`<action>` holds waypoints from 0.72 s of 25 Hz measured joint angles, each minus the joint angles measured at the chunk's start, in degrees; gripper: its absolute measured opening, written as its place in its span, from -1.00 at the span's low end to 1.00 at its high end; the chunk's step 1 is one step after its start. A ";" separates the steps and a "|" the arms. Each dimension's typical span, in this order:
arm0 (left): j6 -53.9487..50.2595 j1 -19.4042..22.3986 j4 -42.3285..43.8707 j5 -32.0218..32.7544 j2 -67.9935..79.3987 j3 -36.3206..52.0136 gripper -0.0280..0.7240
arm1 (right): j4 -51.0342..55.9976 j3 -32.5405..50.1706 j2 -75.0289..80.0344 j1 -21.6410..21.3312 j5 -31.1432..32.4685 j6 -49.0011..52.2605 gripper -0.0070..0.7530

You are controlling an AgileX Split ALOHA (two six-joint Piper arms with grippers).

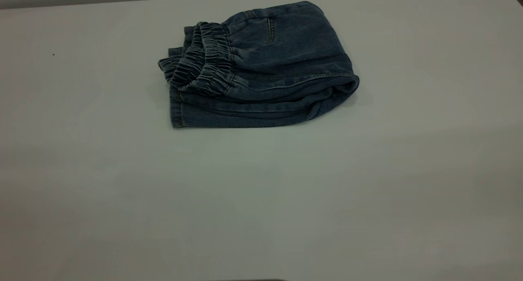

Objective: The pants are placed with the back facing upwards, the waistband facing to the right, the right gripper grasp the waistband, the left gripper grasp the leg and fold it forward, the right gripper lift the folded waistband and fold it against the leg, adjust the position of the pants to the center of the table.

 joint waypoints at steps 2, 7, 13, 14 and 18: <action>0.00 1.86 0.00 0.04 -1.14 0.00 0.29 | -0.04 0.00 -0.78 -0.64 0.00 0.00 0.56; 0.00 3.15 0.00 0.11 -2.56 0.00 0.29 | -0.04 0.00 -3.49 -0.63 0.05 0.00 0.56; 0.00 3.15 0.00 0.25 -3.40 0.00 0.29 | 0.01 0.00 -3.62 -1.29 0.12 0.00 0.56; 0.00 3.15 0.00 0.25 -3.40 0.00 0.29 | 0.01 0.00 -3.62 -1.29 0.12 0.00 0.56; 0.00 3.15 0.00 0.25 -3.40 0.00 0.29 | 0.01 0.00 -3.62 -1.29 0.12 0.00 0.56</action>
